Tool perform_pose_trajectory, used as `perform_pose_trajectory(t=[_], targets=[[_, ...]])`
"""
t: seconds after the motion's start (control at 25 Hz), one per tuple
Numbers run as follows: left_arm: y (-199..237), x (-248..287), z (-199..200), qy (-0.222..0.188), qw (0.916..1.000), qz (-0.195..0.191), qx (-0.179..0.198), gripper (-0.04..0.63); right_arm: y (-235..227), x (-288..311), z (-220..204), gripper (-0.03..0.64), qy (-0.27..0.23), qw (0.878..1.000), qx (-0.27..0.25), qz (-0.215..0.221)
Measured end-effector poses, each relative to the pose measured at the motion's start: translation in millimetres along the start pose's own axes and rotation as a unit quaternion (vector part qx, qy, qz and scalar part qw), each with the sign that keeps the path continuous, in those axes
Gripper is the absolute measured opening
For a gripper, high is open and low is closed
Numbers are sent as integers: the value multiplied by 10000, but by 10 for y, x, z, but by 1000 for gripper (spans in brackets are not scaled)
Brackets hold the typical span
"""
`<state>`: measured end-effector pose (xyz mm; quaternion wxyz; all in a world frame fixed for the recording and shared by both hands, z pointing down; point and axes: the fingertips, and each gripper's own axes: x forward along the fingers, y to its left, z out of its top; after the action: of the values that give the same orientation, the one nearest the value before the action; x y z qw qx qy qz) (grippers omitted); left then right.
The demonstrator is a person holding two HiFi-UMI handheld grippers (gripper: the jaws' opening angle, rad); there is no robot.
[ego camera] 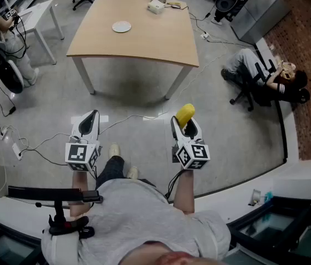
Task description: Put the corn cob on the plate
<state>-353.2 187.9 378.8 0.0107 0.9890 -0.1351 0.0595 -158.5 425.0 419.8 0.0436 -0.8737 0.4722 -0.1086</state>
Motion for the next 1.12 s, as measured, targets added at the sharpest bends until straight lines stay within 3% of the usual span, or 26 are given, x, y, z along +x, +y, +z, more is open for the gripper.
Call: perform_pose_trajectory(t=[0.52, 0.72, 1.12], targets=[[-207, 167, 97, -12, 9998, -187, 37, 20, -46, -44, 196, 252, -94, 9998, -68, 167], [-329, 556, 23, 16, 9996, -265, 67, 20, -334, 115, 148, 252, -63, 9998, -68, 191], [-235, 1588, 149, -16, 9986, -533, 68, 20, -807, 780, 473, 251, -156, 9998, -117, 31]])
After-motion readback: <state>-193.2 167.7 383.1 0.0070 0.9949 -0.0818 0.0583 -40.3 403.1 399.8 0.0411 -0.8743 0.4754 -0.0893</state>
